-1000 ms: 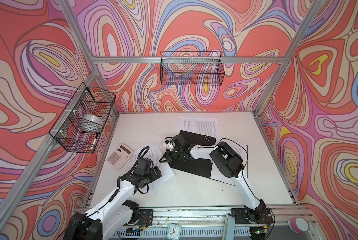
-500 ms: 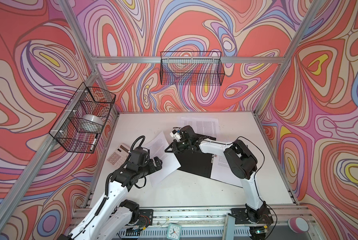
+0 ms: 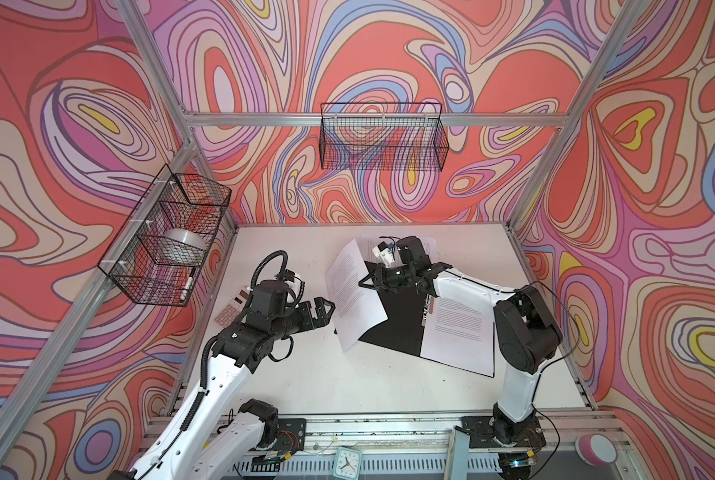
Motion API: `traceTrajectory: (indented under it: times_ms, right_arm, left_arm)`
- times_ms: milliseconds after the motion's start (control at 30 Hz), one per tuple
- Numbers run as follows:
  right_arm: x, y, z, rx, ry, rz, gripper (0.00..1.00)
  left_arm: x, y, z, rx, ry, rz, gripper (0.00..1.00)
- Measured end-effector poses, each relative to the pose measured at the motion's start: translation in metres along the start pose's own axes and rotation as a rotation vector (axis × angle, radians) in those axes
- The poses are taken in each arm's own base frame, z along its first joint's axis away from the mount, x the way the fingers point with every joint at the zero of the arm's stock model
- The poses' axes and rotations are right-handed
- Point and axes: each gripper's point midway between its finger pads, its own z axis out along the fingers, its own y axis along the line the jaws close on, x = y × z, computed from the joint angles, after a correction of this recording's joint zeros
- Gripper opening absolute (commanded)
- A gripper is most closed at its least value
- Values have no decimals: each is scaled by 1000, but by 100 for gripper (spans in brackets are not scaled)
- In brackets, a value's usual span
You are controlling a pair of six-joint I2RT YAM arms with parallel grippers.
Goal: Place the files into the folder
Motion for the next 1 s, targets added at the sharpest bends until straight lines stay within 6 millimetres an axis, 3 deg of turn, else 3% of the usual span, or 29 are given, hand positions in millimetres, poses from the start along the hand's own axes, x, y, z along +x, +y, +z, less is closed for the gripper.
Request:
traceTrajectory:
  times_ms: [167,300,433,633,733,1000]
  right_arm:
    - [-14,3,-48,46,-88,-10,0]
    - [-27,3,-96,93,-179,-9,0]
    - [-37,-17,-151,167,-284,37,0]
    - [-29,-73,-234,316,-421,182,0]
    - [-20,-96,-260,379,-461,238,0]
    - [26,-170,-281,542,-436,385,0]
  left_arm:
    - [-31,-36,8,147,-65,14,100]
    - [-70,-75,11,247,-110,46,100]
    - [-86,-108,12,323,-119,96,100]
    - [-74,-122,27,388,-60,141,100]
    - [-66,-116,35,391,-42,163,100]
    - [-32,-91,60,373,41,163,100]
